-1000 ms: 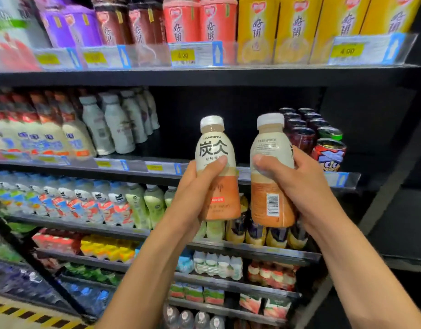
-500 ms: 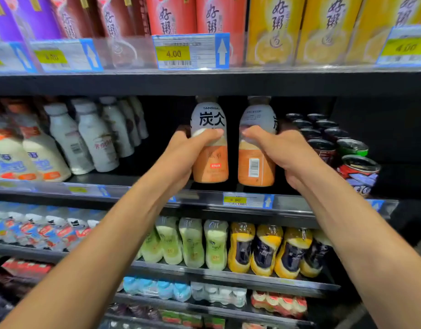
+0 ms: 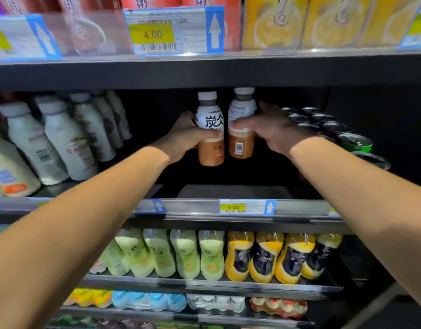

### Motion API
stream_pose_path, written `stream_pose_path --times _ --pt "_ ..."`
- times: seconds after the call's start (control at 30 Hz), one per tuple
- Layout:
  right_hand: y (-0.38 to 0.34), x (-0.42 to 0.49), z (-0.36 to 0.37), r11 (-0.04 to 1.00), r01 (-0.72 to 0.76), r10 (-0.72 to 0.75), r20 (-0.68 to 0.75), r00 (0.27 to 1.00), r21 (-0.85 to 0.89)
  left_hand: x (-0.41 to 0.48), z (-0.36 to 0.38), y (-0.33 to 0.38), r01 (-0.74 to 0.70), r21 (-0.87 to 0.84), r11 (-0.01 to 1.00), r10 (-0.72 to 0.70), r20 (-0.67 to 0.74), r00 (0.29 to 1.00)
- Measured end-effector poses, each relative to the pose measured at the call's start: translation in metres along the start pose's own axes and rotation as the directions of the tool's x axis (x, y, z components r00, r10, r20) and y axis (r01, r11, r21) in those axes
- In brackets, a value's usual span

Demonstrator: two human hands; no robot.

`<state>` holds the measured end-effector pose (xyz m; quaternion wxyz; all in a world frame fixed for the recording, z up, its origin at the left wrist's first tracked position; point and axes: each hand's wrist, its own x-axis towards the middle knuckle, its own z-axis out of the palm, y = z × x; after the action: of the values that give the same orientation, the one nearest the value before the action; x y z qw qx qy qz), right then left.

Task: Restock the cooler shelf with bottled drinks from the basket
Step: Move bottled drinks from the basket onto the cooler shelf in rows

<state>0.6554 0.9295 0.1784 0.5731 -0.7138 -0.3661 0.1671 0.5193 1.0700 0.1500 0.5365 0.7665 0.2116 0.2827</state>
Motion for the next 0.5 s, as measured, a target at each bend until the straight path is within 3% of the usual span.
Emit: stream_pose_path --times 0.17,0.3,0.4,0.5 --pt "0.019 0.025 0.005 0.997 -0.043 0.042 -0.018 0.999 -0.056 0.023 -0.005 -0.019 -0.054 -0.01 0.998 0.054 0.0 0.999" --pt "0.032 0.041 0.01 0.997 -0.035 0.03 -0.062 0.998 -0.075 0.043 -0.016 -0.033 0.001 0.025 1.0 0.0 -0.066 0.998" --pt "0.062 0.071 0.016 0.998 0.017 -0.024 -0.107 0.994 -0.065 0.059 -0.023 -0.042 0.055 0.068 0.996 -0.052 -0.049 0.997" --pt "0.052 0.059 0.026 0.995 -0.025 0.011 -0.139 0.99 -0.098 0.073 -0.024 -0.047 0.091 0.067 0.994 -0.087 -0.051 0.995"
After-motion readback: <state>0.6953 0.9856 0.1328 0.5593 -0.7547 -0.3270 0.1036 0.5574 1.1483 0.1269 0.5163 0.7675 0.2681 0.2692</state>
